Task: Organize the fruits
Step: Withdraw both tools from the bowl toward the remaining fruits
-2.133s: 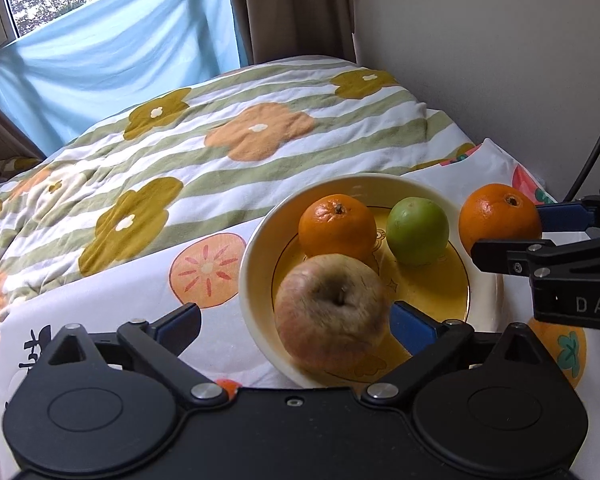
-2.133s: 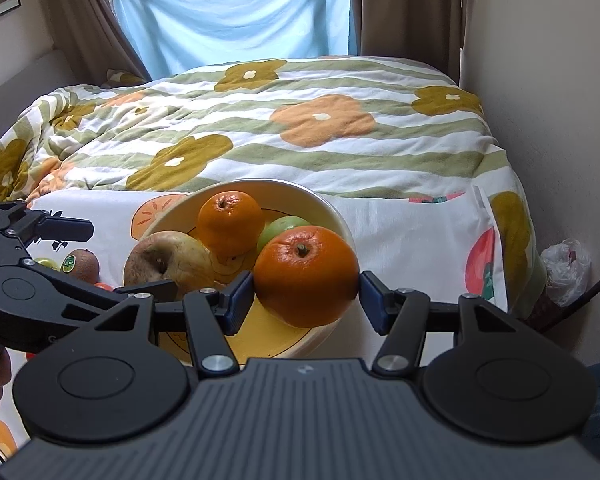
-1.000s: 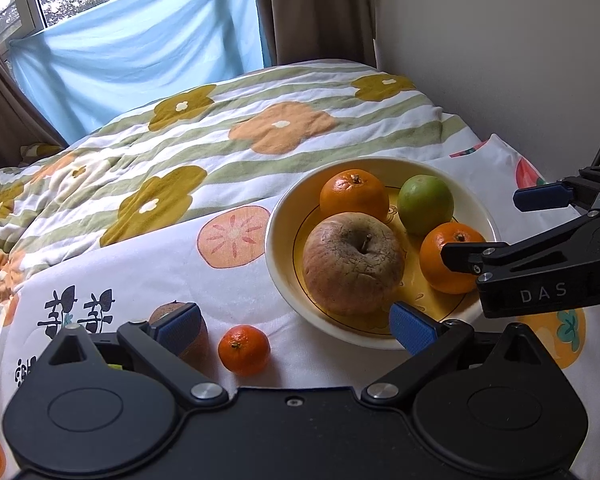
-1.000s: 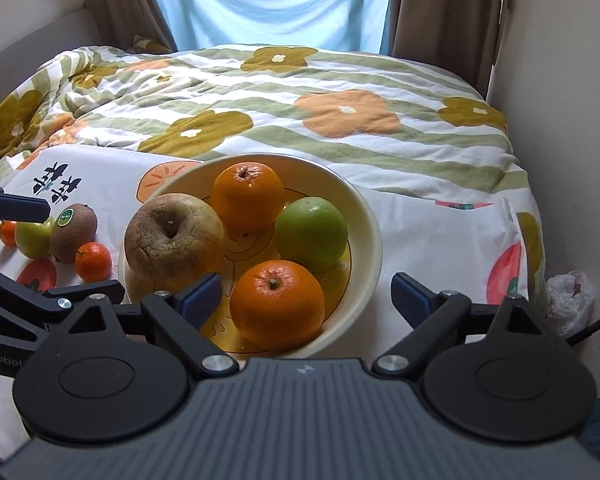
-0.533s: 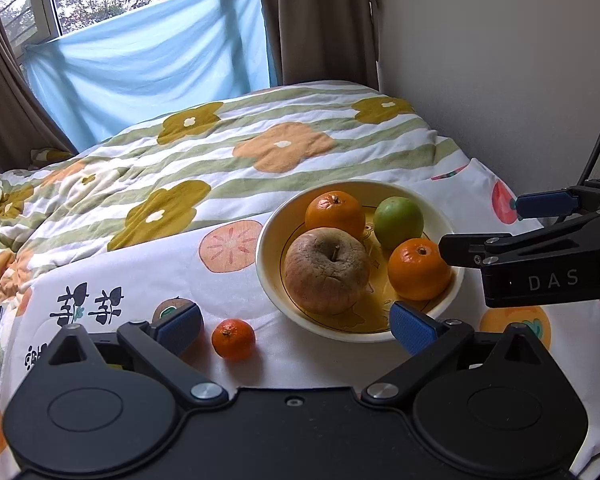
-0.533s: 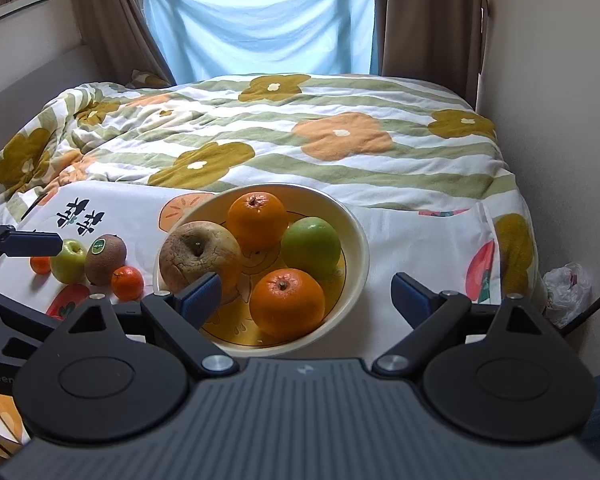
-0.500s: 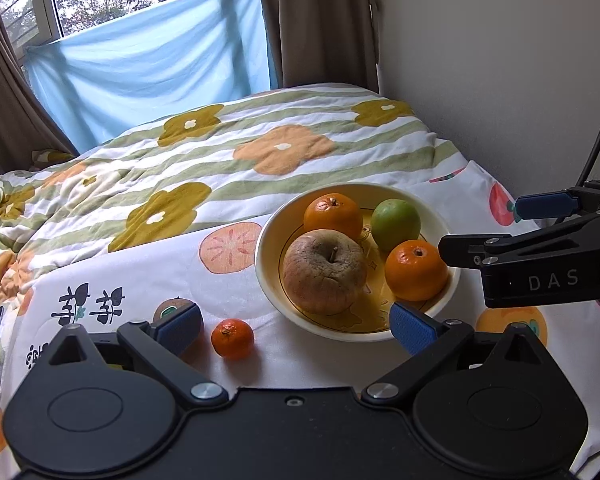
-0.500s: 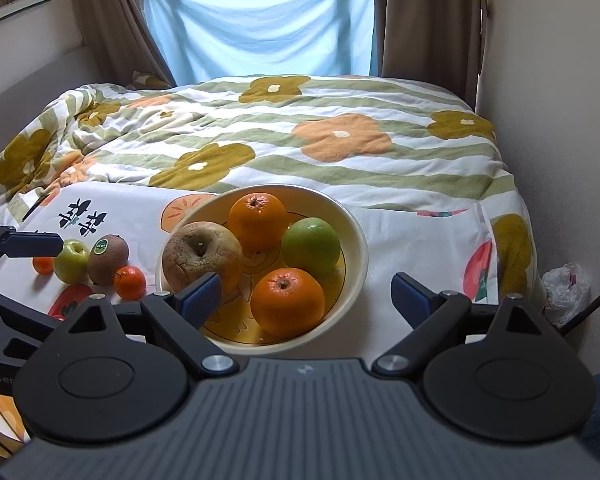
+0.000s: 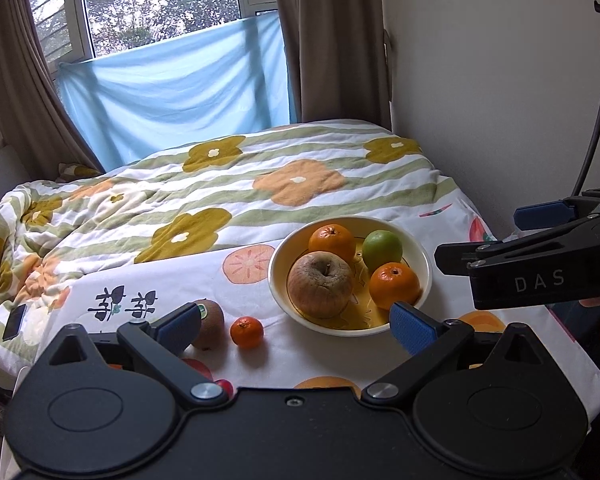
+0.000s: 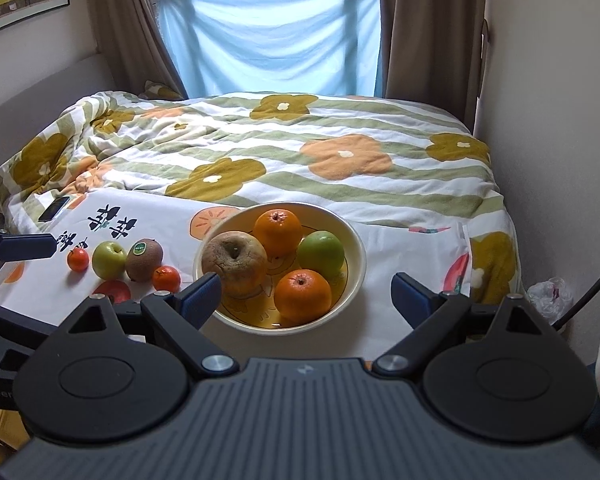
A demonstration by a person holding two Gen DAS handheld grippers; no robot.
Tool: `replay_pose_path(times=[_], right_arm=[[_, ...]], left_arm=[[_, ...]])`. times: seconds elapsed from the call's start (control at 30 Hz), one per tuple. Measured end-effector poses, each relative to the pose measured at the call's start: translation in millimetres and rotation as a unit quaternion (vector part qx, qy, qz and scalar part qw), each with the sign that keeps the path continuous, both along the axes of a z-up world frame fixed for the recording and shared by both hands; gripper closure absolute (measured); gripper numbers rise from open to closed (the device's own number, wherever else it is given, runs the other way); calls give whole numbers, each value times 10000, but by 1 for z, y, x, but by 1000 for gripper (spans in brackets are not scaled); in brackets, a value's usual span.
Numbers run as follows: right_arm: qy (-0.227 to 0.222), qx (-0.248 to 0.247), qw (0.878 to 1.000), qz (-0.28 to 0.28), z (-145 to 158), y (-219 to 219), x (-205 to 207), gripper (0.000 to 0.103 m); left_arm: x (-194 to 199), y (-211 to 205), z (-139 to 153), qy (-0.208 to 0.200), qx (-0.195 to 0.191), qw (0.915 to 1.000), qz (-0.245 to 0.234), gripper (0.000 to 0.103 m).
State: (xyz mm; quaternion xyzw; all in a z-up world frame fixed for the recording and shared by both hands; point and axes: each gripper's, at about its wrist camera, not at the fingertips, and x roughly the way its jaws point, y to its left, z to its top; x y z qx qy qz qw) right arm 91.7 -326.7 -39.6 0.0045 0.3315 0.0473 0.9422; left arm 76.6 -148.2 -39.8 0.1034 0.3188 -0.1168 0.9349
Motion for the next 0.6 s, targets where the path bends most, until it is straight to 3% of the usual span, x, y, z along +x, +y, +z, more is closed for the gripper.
replay_pose_path(times=[0.33, 0.6], right_arm=[[1, 104, 9991, 420, 9, 46, 0, 0], [29, 125, 9985, 528, -5, 101, 25, 0]], left_arm=[[-1, 61, 4, -95, 18, 9986, 521, 1], [27, 122, -13, -8, 212, 9984, 526, 1]])
